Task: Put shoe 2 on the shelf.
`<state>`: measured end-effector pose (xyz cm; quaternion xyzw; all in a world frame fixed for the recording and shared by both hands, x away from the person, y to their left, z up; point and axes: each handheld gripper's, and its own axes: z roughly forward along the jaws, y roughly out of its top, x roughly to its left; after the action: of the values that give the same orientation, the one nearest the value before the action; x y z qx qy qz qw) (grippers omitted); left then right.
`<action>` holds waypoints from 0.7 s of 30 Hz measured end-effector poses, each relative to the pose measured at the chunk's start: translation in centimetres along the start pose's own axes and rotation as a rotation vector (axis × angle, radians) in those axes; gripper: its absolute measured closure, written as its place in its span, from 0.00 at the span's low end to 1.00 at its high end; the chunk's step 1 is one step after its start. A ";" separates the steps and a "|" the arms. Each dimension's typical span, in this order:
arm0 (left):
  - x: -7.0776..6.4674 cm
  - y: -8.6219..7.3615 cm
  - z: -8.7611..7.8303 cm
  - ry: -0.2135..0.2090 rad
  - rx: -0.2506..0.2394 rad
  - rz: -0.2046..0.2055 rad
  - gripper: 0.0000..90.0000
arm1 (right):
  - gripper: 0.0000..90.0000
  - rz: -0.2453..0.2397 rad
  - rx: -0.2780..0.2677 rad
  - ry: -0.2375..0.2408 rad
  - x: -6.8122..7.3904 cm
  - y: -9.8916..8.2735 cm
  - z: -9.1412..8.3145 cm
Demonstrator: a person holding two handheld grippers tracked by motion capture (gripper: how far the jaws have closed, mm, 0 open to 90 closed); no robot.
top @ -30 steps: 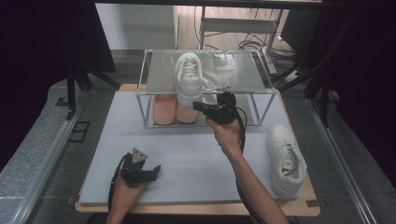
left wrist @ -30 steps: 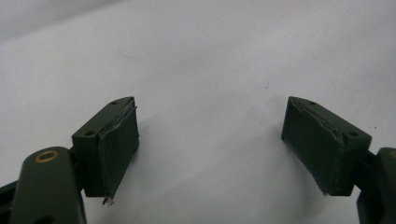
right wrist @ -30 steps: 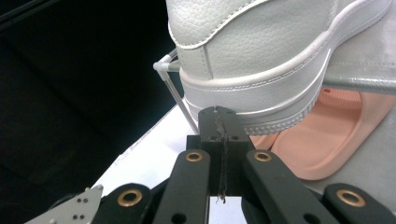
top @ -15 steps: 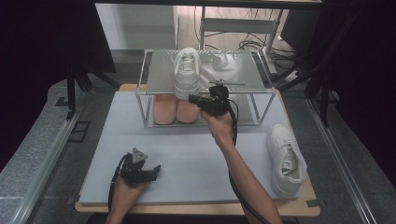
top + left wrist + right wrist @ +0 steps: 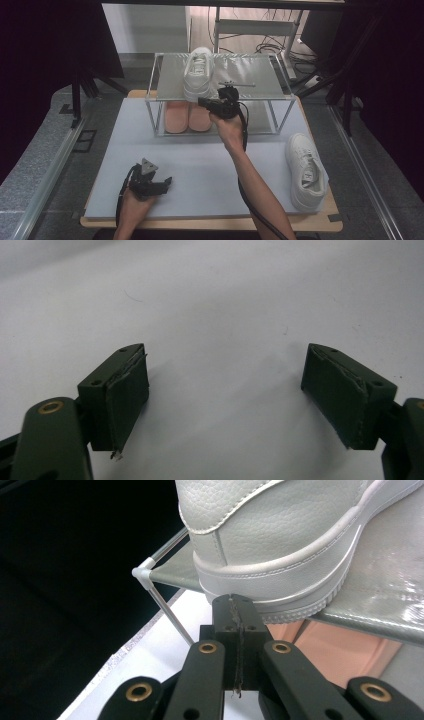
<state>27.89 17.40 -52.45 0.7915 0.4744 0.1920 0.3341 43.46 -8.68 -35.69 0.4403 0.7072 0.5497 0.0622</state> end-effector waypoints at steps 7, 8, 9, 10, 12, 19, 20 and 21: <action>0.0 0.0 0.0 -0.002 0.000 -0.002 0.21 | 1.00 -0.010 0.009 -0.009 0.1 0.0 -0.4; 0.0 0.0 0.0 -0.002 0.001 -0.002 0.21 | 1.00 -0.012 0.009 -0.009 0.1 -0.1 -0.5; 0.0 0.0 0.0 -0.001 0.000 -0.002 0.21 | 0.99 -0.016 0.014 -0.012 0.2 -0.1 -0.7; 0.0 0.0 0.0 -0.001 0.001 -0.002 0.21 | 0.98 -0.020 0.016 -0.013 0.2 -0.2 -0.8; 0.0 0.0 0.0 -0.002 0.001 -0.001 0.21 | 0.96 -0.040 0.028 -0.021 0.4 -0.5 -1.1; 0.0 0.0 0.0 0.001 0.000 0.002 0.21 | 0.89 -0.120 0.058 -0.066 0.8 -1.5 -2.4; 0.0 0.0 0.0 0.002 0.000 0.003 0.21 | 0.88 -0.128 0.061 -0.070 0.7 -1.6 -2.6; 0.0 0.0 0.0 0.002 0.000 0.003 0.21 | 0.87 -0.133 0.062 -0.074 0.7 -1.7 -2.8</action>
<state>27.86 17.37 -52.45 0.7919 0.4736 0.1932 0.3336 40.46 -10.21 -35.75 0.4139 0.7488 0.5056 0.1109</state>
